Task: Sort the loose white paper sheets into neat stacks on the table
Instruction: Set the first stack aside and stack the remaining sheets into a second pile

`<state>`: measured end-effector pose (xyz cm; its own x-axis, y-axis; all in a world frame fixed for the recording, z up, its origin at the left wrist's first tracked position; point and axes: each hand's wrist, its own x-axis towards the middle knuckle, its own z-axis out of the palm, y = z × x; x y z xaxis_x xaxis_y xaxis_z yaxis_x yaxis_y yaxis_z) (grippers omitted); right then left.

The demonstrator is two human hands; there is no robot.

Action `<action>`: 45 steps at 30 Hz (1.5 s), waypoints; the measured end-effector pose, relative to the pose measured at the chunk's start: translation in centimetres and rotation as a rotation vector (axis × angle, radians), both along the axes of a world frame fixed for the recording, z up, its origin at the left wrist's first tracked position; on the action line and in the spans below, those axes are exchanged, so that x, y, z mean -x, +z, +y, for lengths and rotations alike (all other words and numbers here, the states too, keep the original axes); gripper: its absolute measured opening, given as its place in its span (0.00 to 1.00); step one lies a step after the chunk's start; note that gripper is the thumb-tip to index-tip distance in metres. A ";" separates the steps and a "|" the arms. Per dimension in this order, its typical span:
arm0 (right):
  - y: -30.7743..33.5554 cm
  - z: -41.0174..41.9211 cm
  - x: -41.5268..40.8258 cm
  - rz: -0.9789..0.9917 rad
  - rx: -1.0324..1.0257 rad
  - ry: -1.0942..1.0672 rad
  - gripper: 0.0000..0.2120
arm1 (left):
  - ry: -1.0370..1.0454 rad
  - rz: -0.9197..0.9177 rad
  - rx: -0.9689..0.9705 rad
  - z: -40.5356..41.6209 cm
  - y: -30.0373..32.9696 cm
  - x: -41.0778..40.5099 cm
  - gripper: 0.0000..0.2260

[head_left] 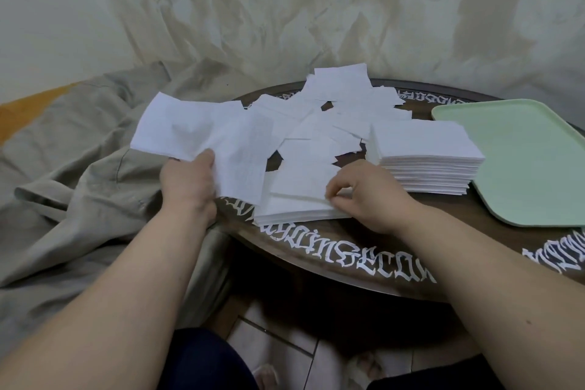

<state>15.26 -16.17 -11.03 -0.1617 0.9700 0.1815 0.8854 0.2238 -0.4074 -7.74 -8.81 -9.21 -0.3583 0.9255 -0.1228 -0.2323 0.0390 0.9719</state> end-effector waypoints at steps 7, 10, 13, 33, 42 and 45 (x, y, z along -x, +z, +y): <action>1.3 -0.3 -0.1 0.181 0.007 -0.215 0.13 | -0.293 -0.079 -0.054 -0.7 0.8 -1.4 0.08; 2.1 -0.2 0.5 0.701 -0.011 -0.321 0.13 | -0.553 -0.038 0.014 -1.5 0.5 -2.1 0.10; 2.3 -0.4 0.9 0.930 0.080 -0.313 0.09 | -0.663 0.016 0.091 -2.0 0.1 -2.8 0.10; -0.4 0.3 -0.4 0.950 0.155 -0.667 0.04 | -0.013 0.151 -0.024 -0.3 -0.3 -1.5 0.08; 1.6 0.0 -0.1 0.163 0.046 -0.596 0.17 | -0.649 0.121 0.083 -1.6 -0.5 -2.8 0.06; 2.6 -0.2 0.0 0.312 -0.111 -0.587 0.18 | -0.724 0.167 0.106 -1.8 -0.3 -2.9 0.07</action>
<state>15.30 -16.36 -8.40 0.4629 0.8538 0.2381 0.7176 -0.2033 -0.6661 -4.82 -10.59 -9.48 0.3145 0.9230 -0.2216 0.0371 0.2213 0.9745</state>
